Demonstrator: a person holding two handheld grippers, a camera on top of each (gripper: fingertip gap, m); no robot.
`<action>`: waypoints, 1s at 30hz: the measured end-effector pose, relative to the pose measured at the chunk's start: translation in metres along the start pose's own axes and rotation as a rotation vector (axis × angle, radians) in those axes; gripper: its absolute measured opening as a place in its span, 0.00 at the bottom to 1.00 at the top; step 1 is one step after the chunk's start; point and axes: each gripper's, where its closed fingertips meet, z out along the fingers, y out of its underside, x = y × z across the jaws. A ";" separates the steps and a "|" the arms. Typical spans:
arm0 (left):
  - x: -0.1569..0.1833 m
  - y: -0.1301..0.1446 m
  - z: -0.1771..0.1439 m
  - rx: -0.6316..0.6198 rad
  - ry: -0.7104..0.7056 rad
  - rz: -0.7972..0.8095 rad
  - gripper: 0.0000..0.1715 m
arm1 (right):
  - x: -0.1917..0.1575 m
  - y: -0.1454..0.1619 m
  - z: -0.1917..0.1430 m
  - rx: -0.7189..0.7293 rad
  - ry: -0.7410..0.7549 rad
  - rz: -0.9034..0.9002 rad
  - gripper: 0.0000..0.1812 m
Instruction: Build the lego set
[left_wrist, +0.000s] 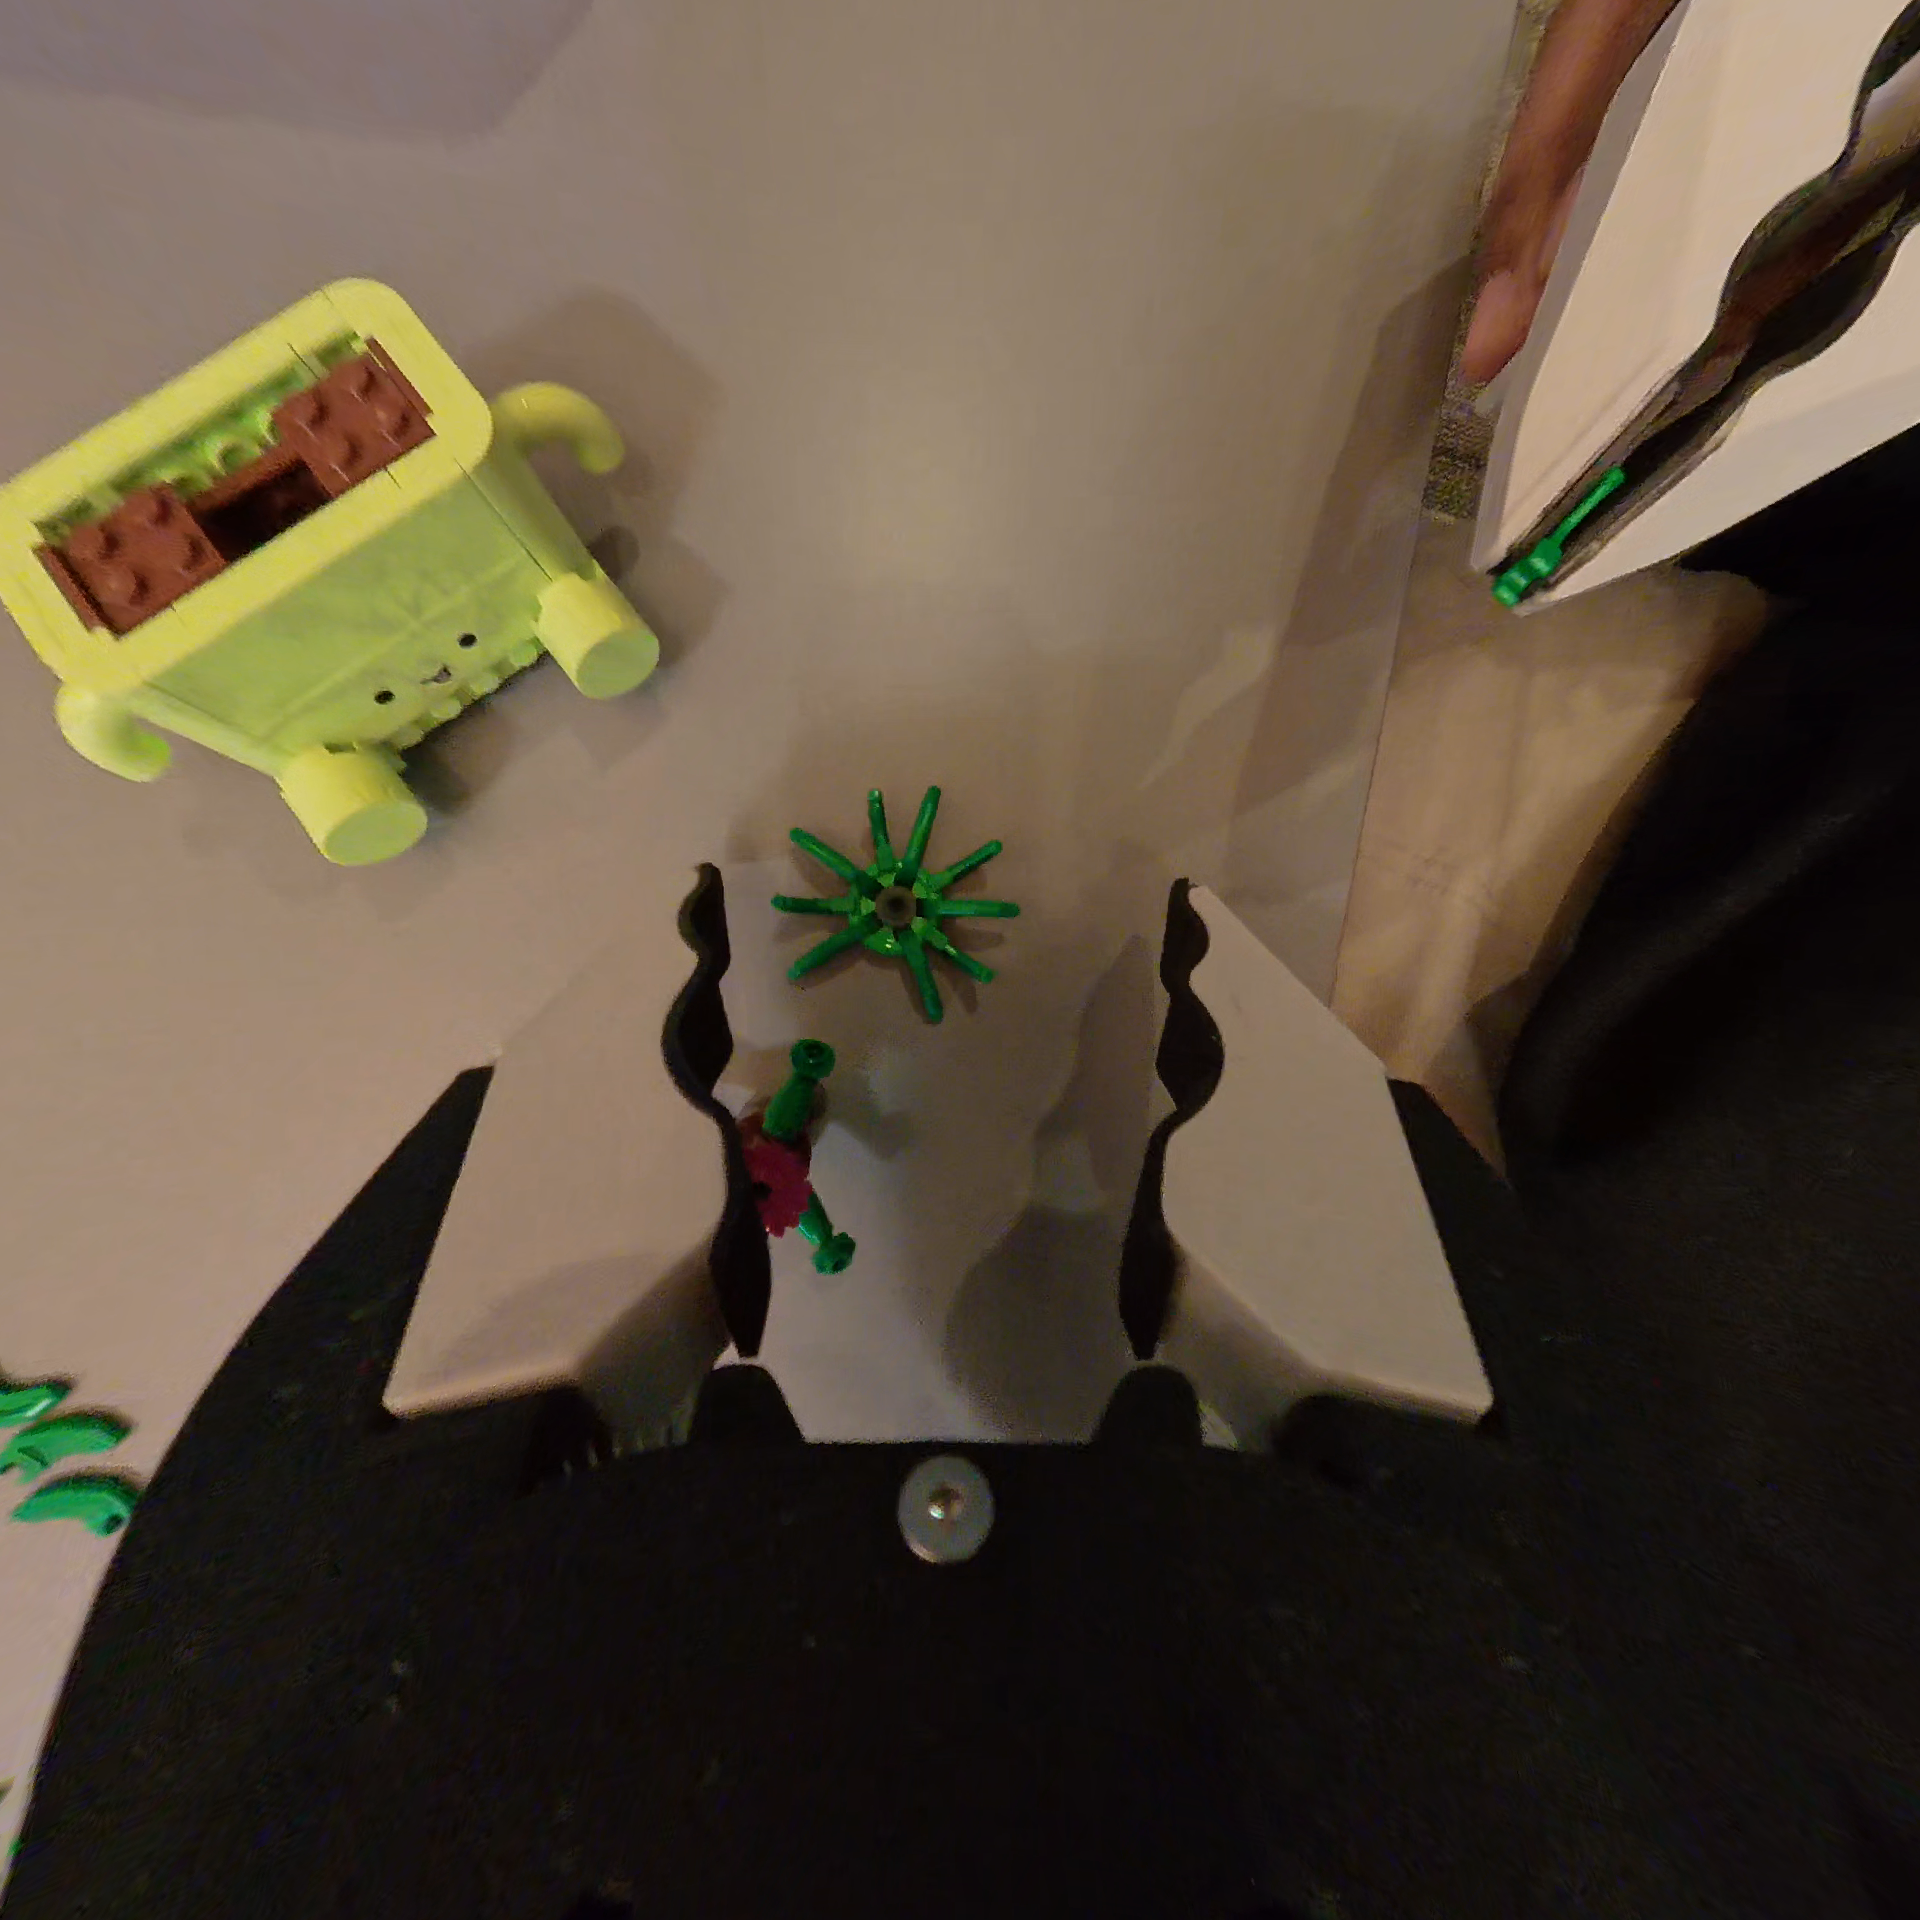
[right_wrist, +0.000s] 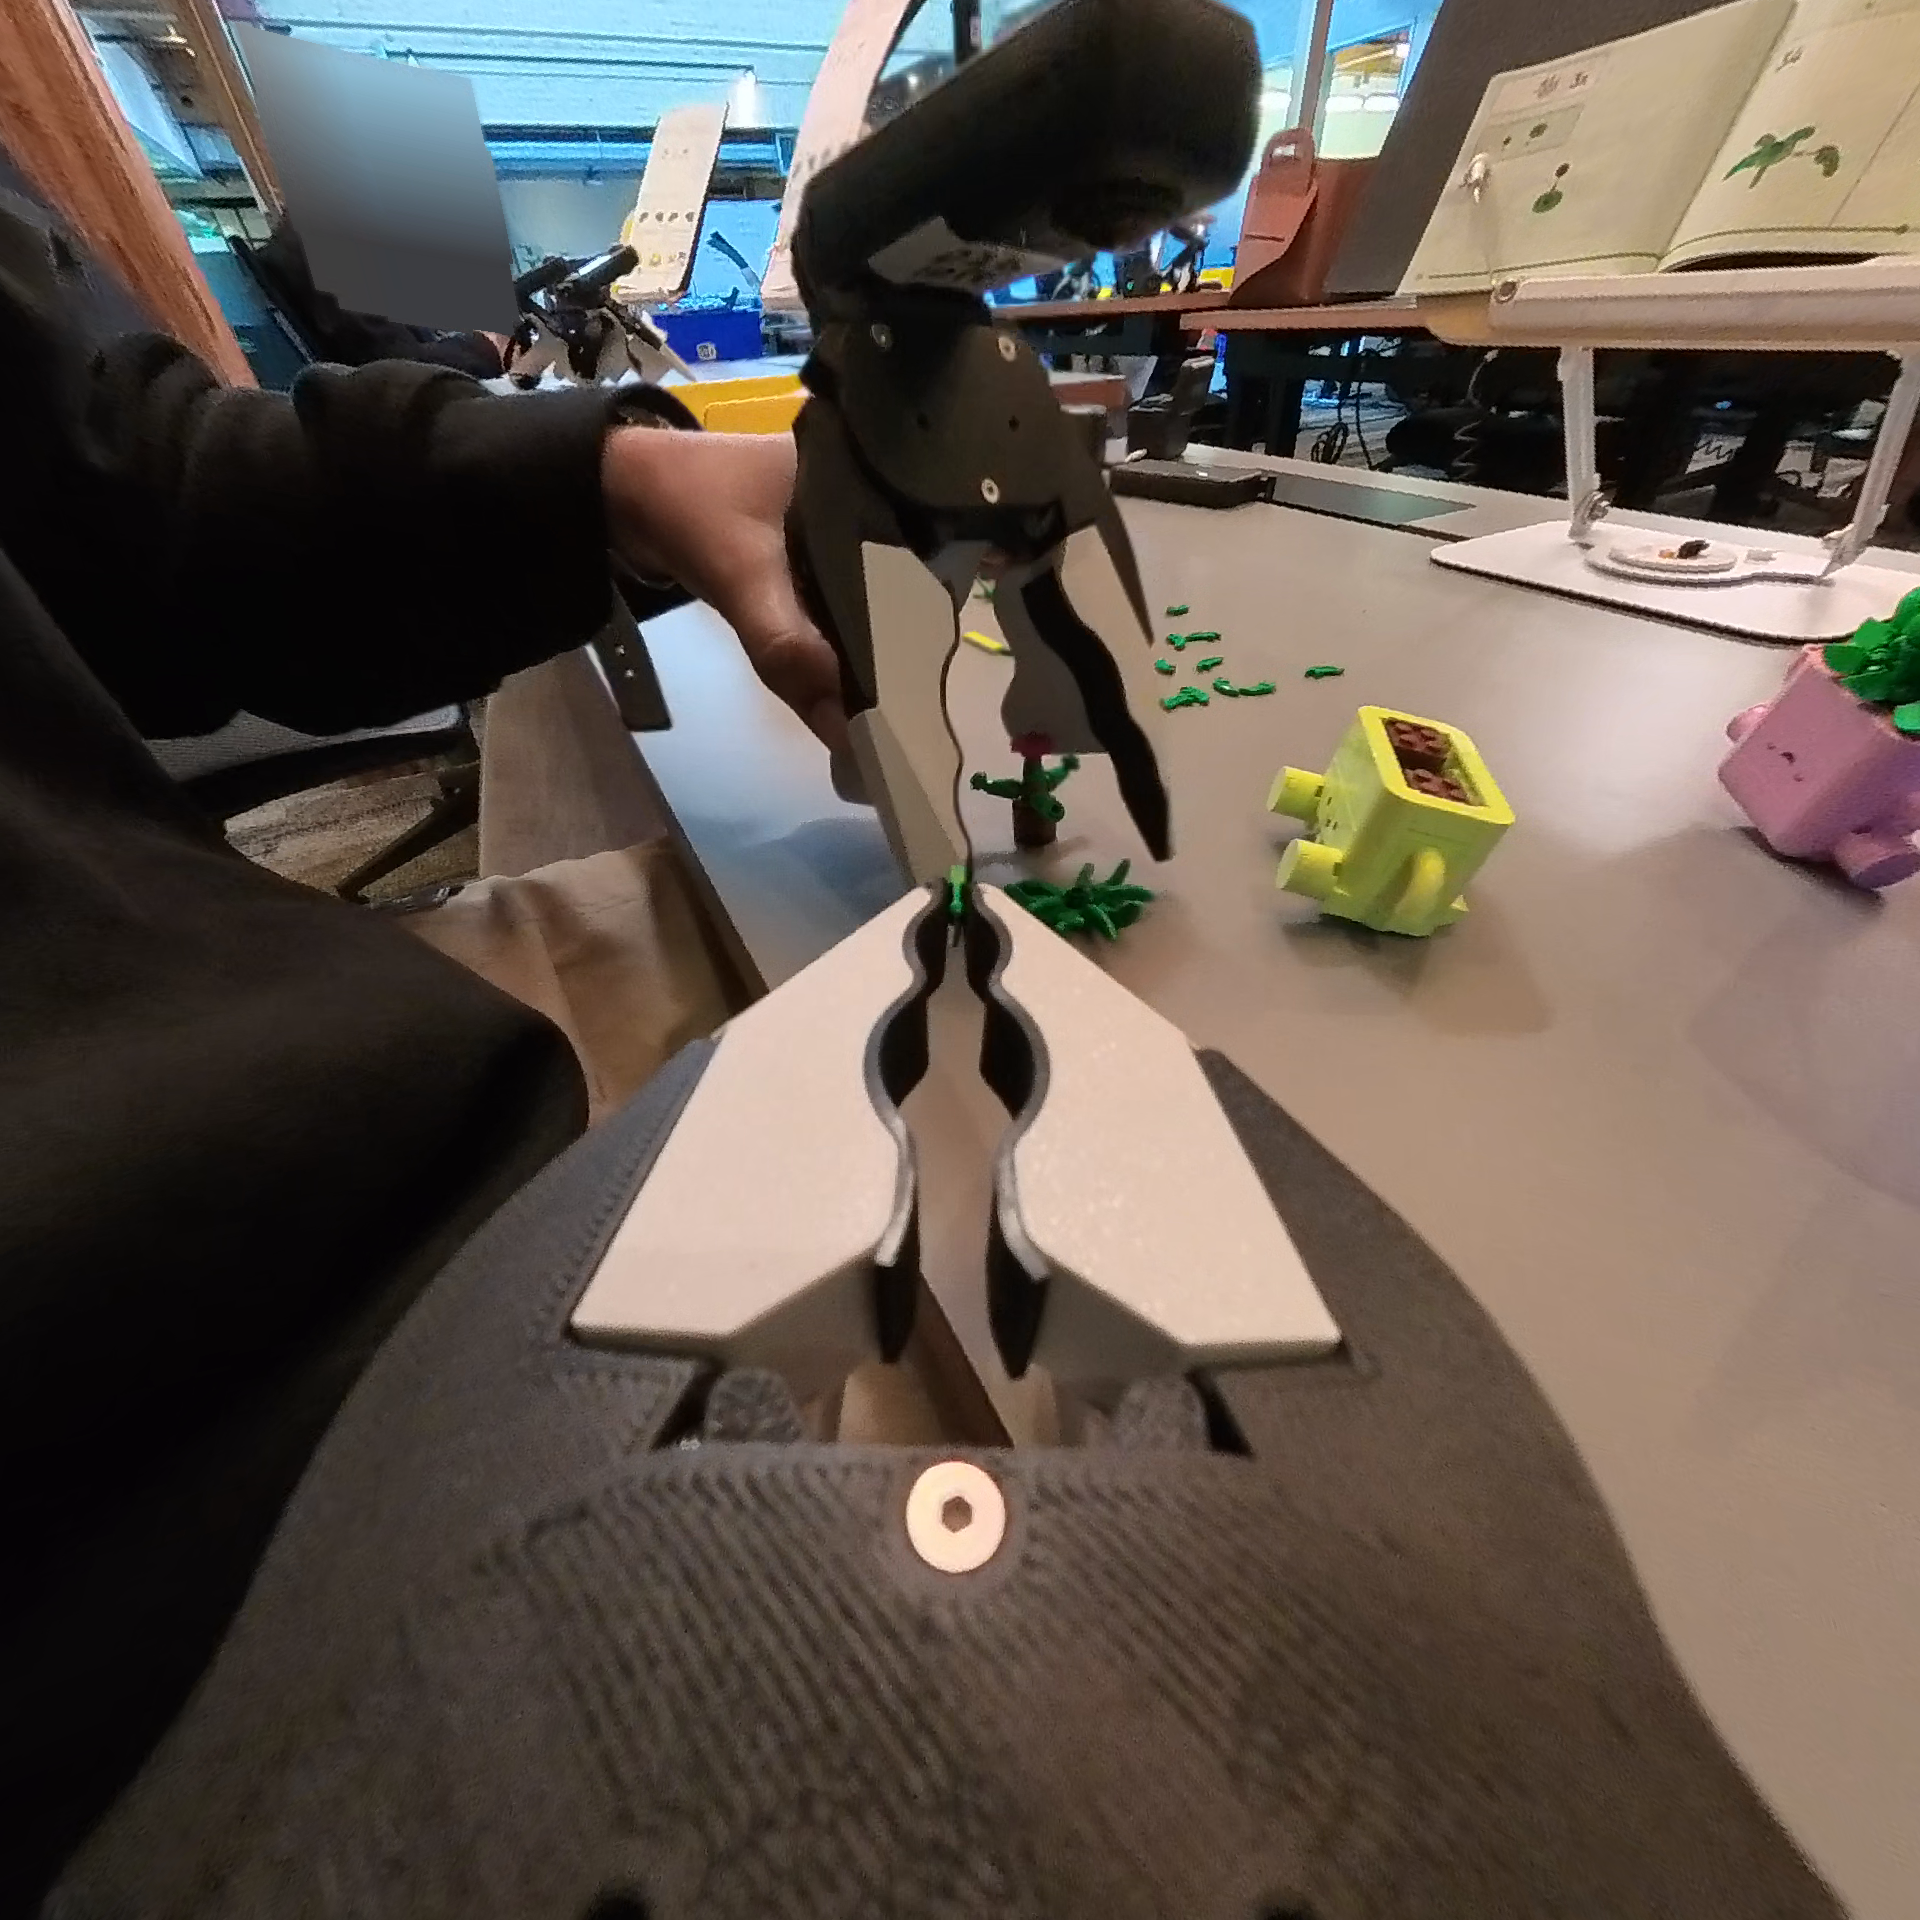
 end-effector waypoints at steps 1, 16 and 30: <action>0.001 0.001 0.001 -0.002 0.003 -0.006 0.49 | -0.001 -0.001 0.000 0.003 -0.003 -0.001 0.01; 0.033 -0.005 -0.023 0.047 0.156 0.010 0.39 | 0.003 -0.003 -0.003 0.015 0.013 0.003 0.01; 0.019 0.019 -0.041 0.103 -0.060 0.086 0.35 | 0.004 -0.004 -0.005 0.025 0.020 0.002 0.01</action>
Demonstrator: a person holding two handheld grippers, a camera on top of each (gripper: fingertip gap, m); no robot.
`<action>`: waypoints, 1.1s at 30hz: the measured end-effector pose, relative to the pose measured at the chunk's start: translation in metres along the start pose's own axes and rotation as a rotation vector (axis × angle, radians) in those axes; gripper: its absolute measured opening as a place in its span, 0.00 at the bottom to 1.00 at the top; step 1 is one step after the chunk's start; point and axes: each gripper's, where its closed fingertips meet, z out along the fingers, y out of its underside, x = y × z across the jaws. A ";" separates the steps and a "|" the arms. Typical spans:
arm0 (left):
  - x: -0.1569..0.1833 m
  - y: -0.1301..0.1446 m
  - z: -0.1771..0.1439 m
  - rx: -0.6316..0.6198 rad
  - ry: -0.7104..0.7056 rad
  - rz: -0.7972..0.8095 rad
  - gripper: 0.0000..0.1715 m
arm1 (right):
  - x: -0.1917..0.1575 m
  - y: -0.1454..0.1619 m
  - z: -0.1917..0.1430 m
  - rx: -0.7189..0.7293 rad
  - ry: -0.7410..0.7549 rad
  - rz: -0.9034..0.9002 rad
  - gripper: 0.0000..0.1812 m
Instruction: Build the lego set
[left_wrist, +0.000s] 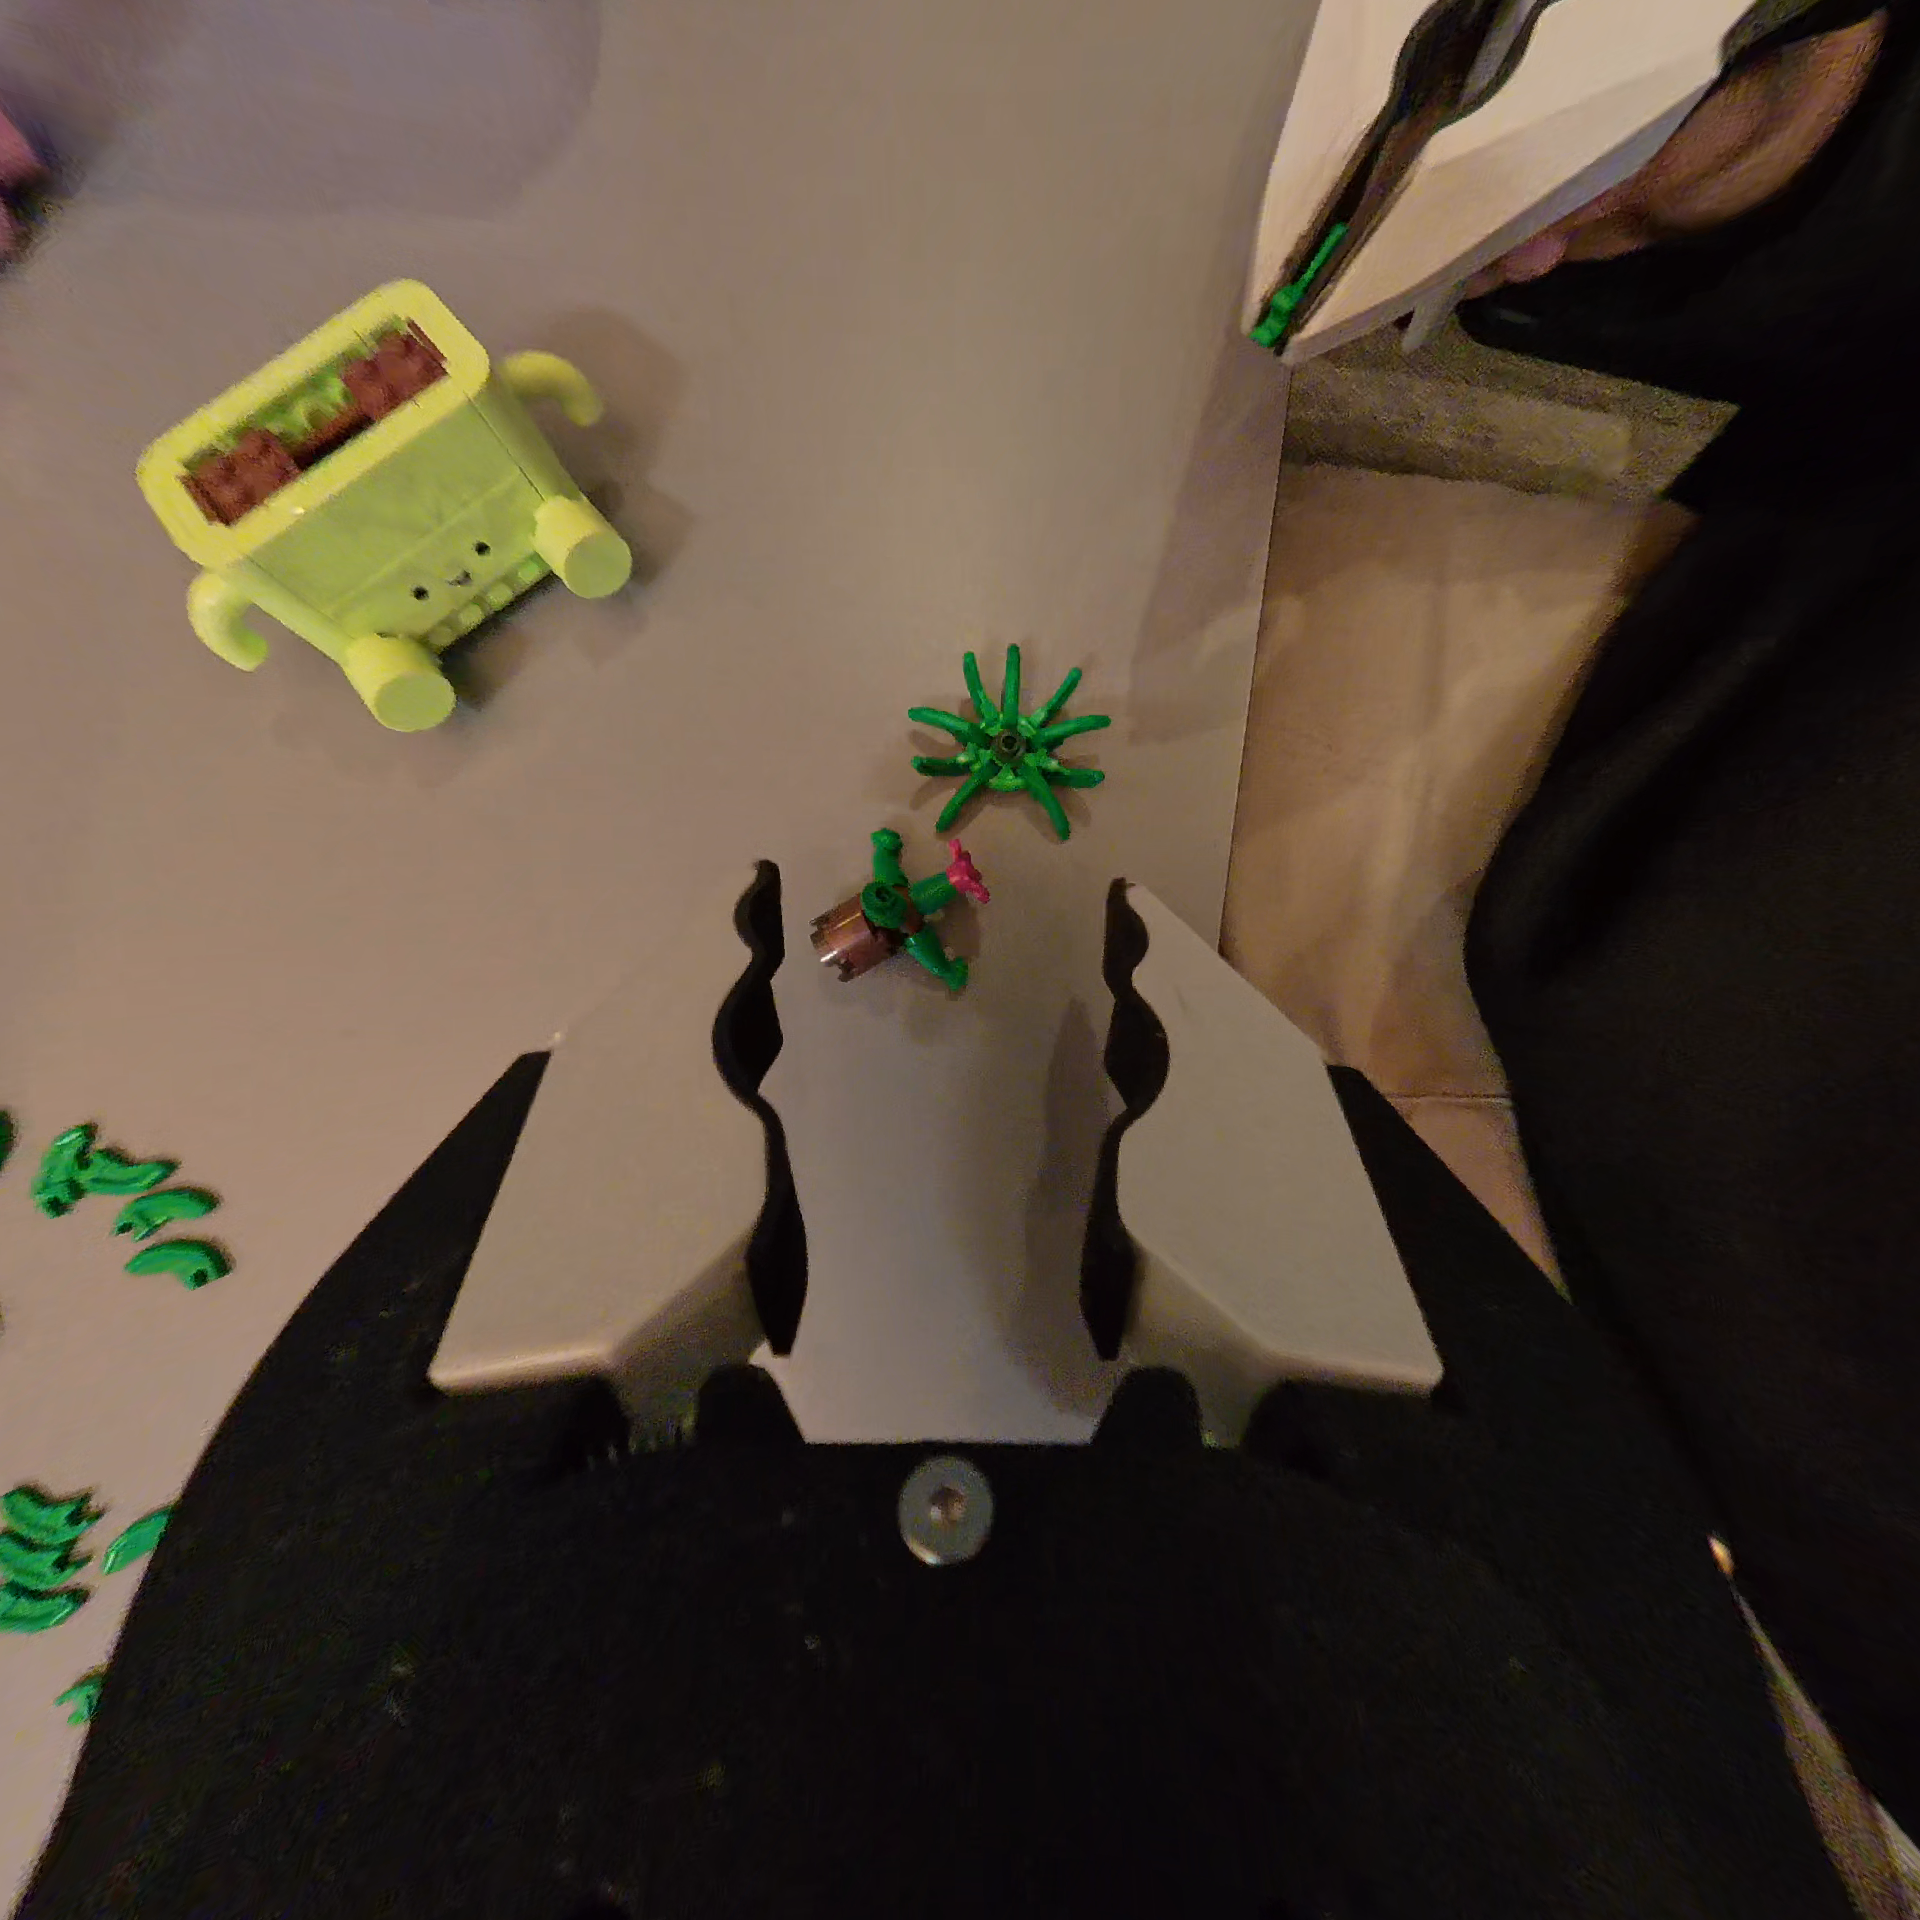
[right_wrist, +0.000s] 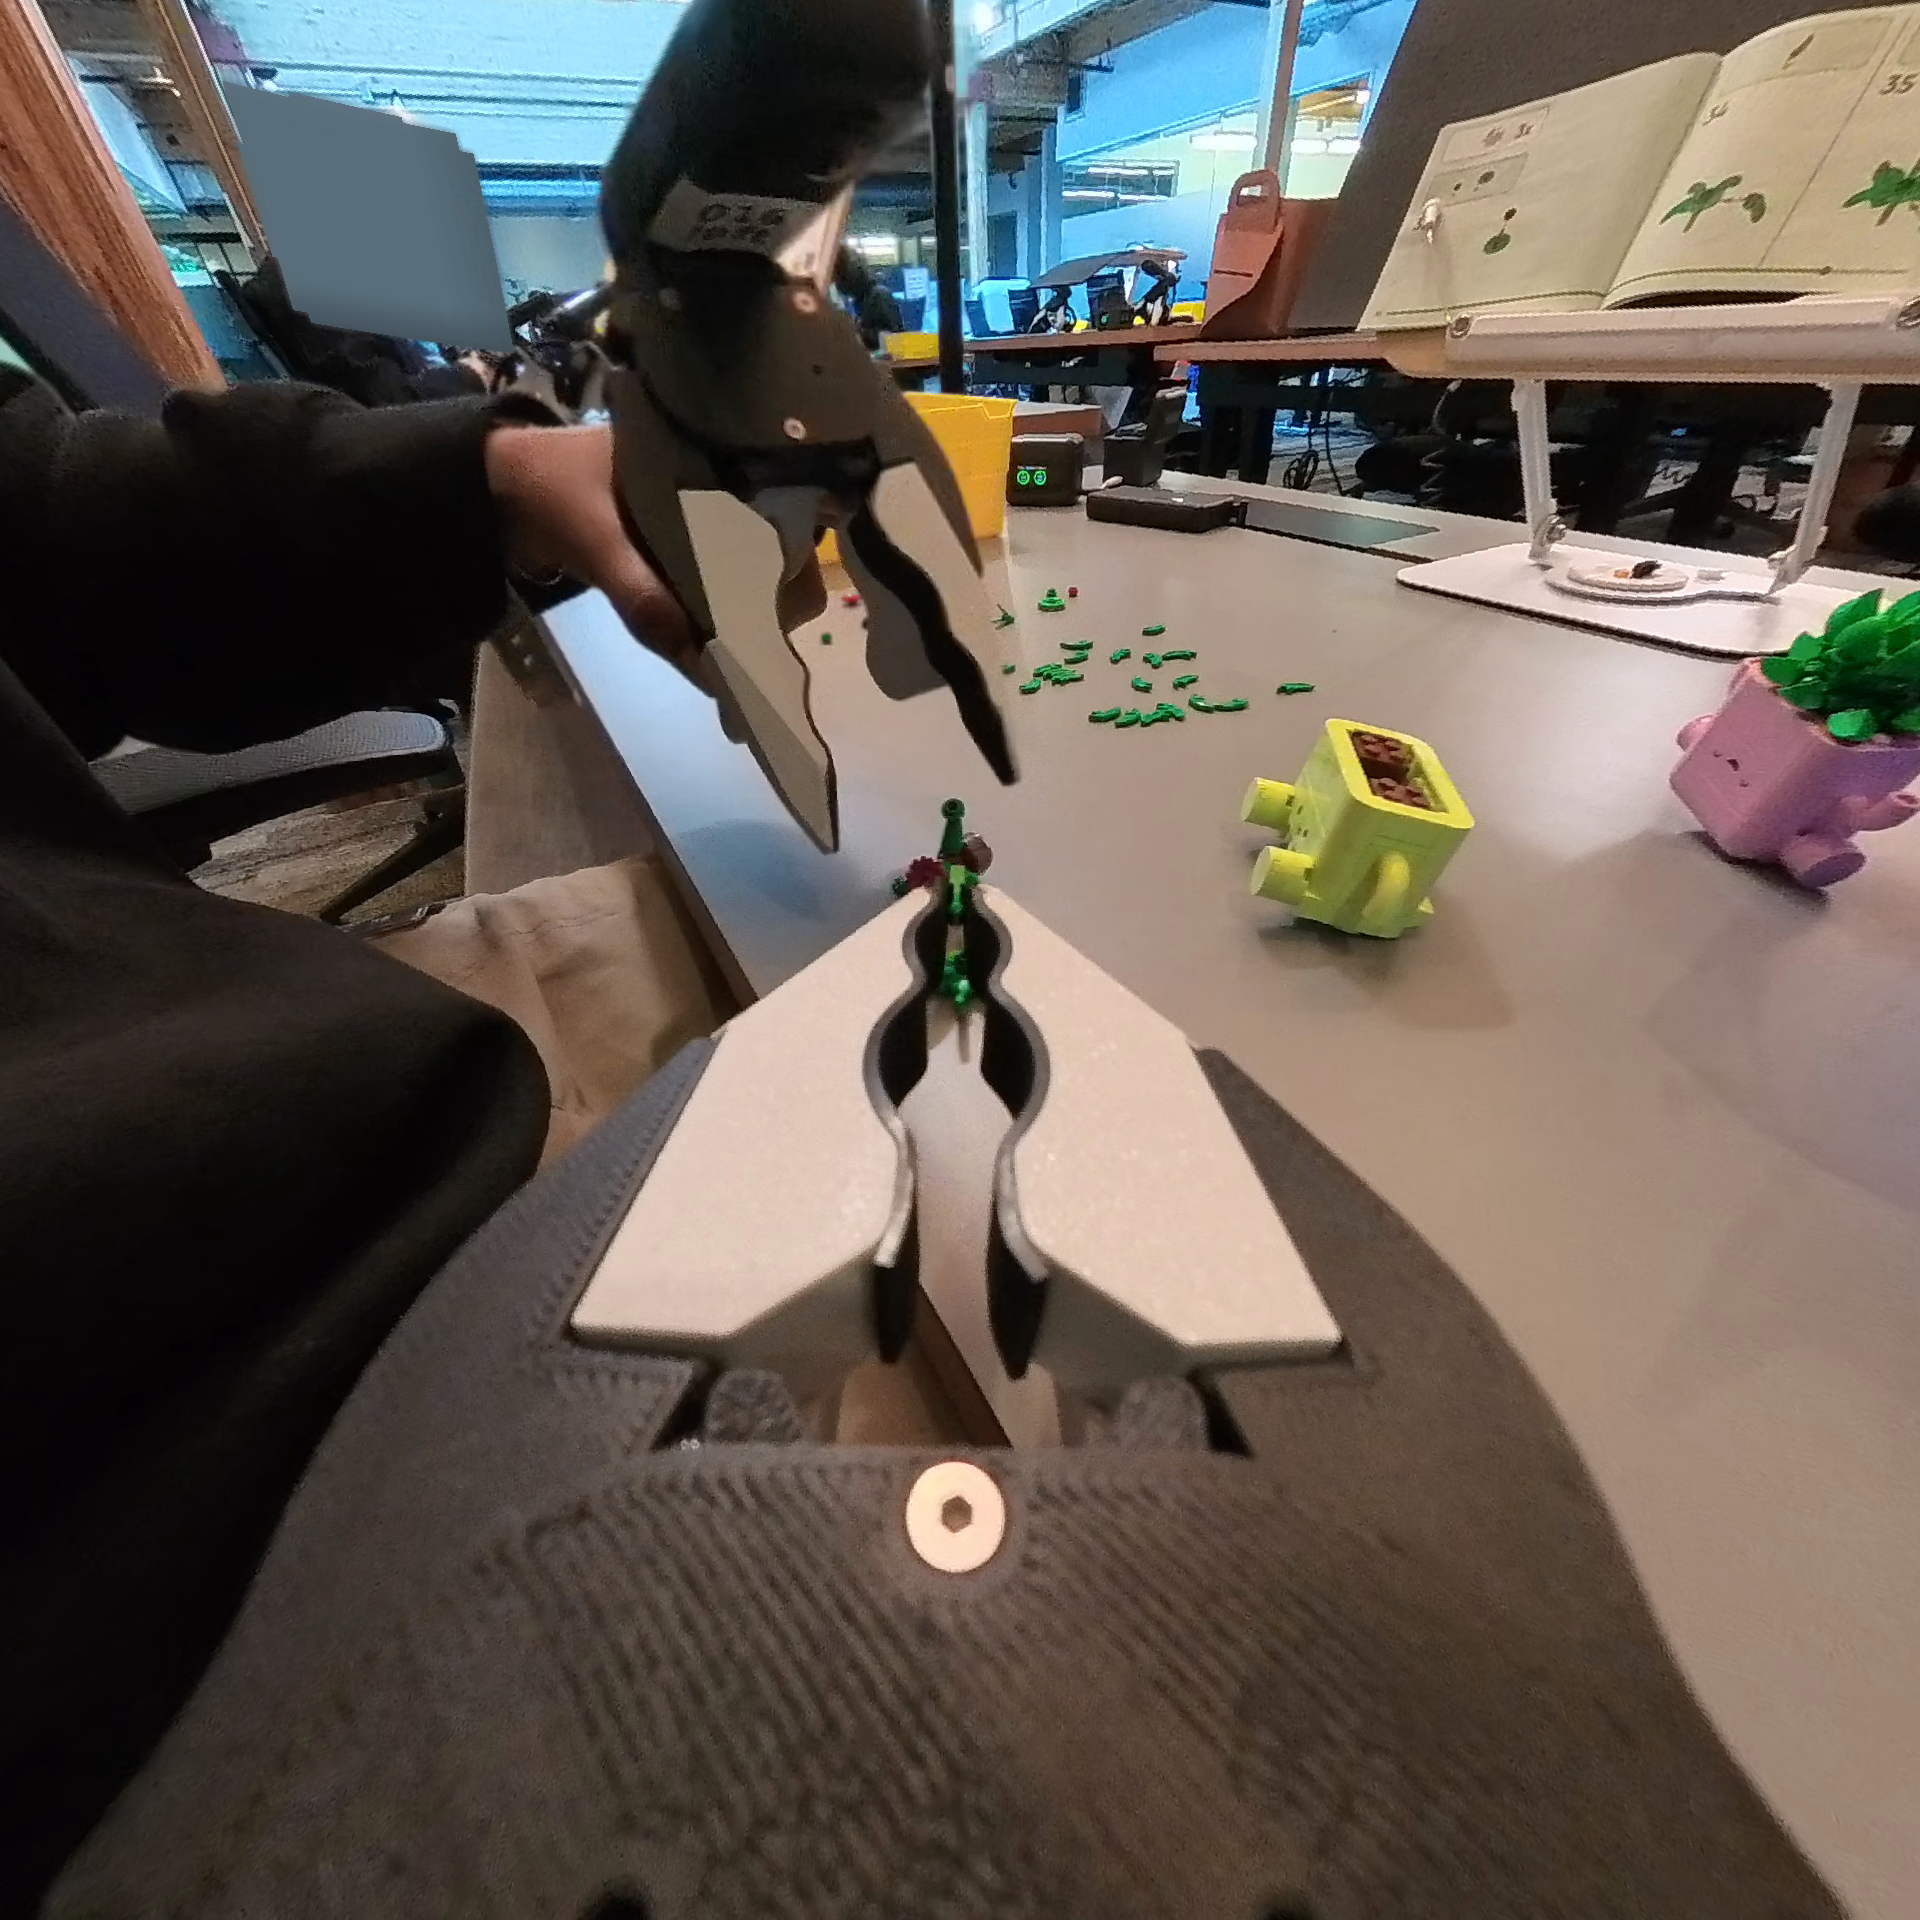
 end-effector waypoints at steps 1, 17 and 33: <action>0.002 -0.001 -0.002 0.026 -0.020 0.016 0.33 | 0.000 0.000 0.000 0.000 -0.002 0.000 0.01; -0.015 0.007 0.010 0.084 -0.313 -0.174 0.38 | -0.006 0.005 0.004 -0.029 -0.011 -0.027 0.01; -0.027 0.006 0.006 0.260 -0.163 -0.511 0.15 | -0.010 0.004 0.005 -0.030 -0.018 -0.045 0.01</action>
